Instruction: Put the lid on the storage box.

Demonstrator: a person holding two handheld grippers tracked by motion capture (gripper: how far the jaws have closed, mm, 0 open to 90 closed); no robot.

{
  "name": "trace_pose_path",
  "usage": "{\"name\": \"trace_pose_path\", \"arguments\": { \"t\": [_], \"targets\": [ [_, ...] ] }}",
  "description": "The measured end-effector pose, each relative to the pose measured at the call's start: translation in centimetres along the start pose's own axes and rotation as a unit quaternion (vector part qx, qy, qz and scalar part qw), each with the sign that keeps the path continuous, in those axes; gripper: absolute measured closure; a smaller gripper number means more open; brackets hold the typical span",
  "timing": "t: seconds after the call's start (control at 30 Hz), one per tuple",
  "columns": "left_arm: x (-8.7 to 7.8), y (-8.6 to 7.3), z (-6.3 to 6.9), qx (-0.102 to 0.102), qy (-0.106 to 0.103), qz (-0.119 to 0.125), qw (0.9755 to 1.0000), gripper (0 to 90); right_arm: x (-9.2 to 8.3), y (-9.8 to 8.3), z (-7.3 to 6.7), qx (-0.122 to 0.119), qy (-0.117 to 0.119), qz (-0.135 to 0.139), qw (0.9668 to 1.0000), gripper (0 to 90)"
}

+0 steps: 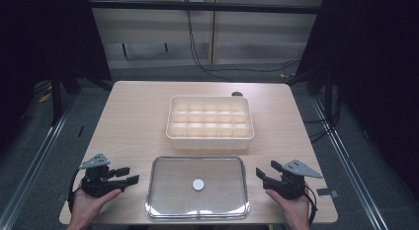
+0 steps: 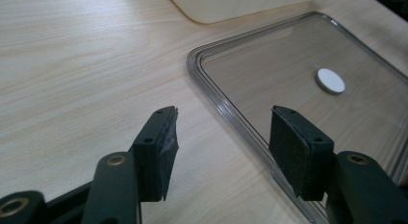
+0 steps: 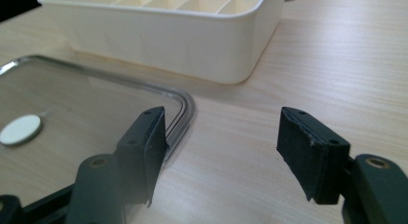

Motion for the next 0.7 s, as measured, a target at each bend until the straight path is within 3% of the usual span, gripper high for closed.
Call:
{"name": "trace_pose_path", "arguments": {
  "t": [0.1, 0.17, 0.3, 0.33, 0.4, 0.43, 0.47, 0.5, 0.53, 0.63, 0.67, 0.7],
  "targets": [
    [-0.1, 0.0, 0.0, -0.001, -0.002, 0.002, 1.0, 40.3, -0.1, 0.1, 0.2, 0.008, 0.004, 0.003, 1.0, 34.1],
    [-0.1, 0.0, 0.0, -0.004, 0.02, 0.003, 0.9998, 33.3, -0.3, 0.2, 0.2, 0.009, 0.004, 0.005, 0.9999, 34.1],
    [0.1, 0.1, 0.3, -0.005, 0.025, 0.003, 0.9997, 31.5, -0.7, 0.5, 0.1, 0.023, 0.023, 0.004, 0.9995, 38.3],
    [0.2, 0.1, 0.3, -0.007, 0.016, 0.0, 0.9998, 39.2, -0.9, 0.5, -0.1, 0.025, 0.028, -0.007, 0.9993, 38.3],
    [0.5, 0.1, 0.3, 0.004, 0.001, -0.01, 0.9999, 42.2, -0.9, 0.6, -0.3, 0.029, 0.032, -0.012, 0.999, 38.0],
    [0.6, 0.2, 0.5, 0.008, 0.003, -0.011, 0.9999, 42.1, -0.9, 0.6, -0.4, 0.035, 0.034, -0.02, 0.9986, 37.7],
    [0.5, 0.4, 0.7, 0.011, 0.018, 0.01, 0.9997, 44.0, -0.8, 0.6, -0.7, 0.039, 0.034, -0.037, 0.998, 37.5],
    [0.5, 0.4, 0.7, 0.011, 0.018, 0.01, 0.9997, 44.8, -0.8, 0.6, -0.7, 0.039, 0.034, -0.037, 0.998, 37.5],
    [0.3, 0.9, 1.0, 0.027, 0.027, 0.021, 0.9991, 45.2, -0.7, 0.8, -1.1, 0.04, 0.038, -0.049, 0.9973, 37.6],
    [0.5, 1.1, 1.1, 0.016, 0.013, 0.024, 0.9995, 48.7, -0.7, 1.1, -1.5, 0.037, 0.041, -0.065, 0.9964, 38.5],
    [0.8, 1.2, 1.3, 0.035, 0.017, 0.012, 0.9992, 49.7, -0.5, 1.4, -1.7, 0.055, 0.04, -0.075, 0.9948, 41.1],
    [0.8, 1.2, 1.3, 0.035, 0.017, 0.012, 0.9992, 49.4, -0.5, 1.4, -1.7, 0.055, 0.04, -0.075, 0.9948, 41.1]
  ]
}}
Point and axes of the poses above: each handheld gripper's, and its own axes: x roughly forward along the jaws, y roughly out of its top, z roughly to its right, the point moved 3 cm from there along x, roughly forward along the jaws, and after that the axes turned 15 degrees about z, right-handed, at the moved point
